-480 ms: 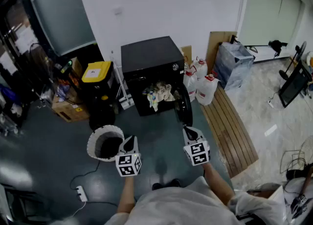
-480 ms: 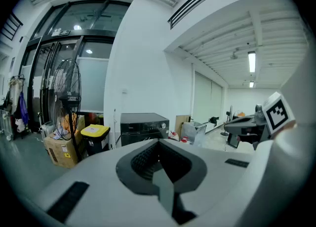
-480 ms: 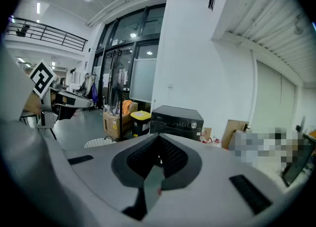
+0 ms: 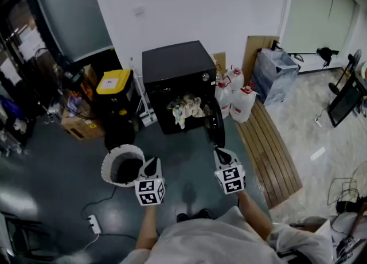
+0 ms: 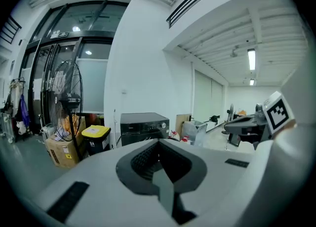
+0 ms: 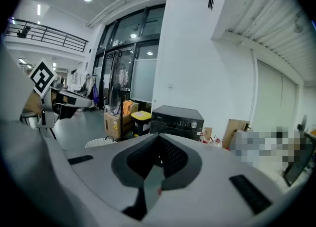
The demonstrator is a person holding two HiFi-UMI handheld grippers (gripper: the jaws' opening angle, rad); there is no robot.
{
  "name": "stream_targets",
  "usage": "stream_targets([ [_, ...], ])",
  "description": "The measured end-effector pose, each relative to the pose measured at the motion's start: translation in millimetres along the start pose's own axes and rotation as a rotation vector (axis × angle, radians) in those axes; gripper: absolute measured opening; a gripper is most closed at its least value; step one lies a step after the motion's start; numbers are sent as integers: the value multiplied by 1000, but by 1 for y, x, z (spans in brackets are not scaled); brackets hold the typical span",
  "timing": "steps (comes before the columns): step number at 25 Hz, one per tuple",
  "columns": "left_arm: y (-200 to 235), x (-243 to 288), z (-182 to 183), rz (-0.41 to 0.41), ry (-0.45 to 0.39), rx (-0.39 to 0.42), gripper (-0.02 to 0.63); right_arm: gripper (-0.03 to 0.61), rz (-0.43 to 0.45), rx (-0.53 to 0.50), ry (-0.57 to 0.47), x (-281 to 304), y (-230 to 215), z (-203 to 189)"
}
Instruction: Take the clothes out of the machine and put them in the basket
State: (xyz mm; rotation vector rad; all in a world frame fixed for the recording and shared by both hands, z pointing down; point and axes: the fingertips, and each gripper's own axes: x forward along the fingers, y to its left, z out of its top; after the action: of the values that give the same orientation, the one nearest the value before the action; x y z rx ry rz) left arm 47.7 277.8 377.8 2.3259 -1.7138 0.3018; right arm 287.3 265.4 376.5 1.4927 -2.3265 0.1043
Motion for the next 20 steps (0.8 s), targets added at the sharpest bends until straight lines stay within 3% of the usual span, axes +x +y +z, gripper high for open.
stream_targets([
  [20,-26,27,-12,49,18,-6,18,21,58,-7,17,20,-27,-25],
])
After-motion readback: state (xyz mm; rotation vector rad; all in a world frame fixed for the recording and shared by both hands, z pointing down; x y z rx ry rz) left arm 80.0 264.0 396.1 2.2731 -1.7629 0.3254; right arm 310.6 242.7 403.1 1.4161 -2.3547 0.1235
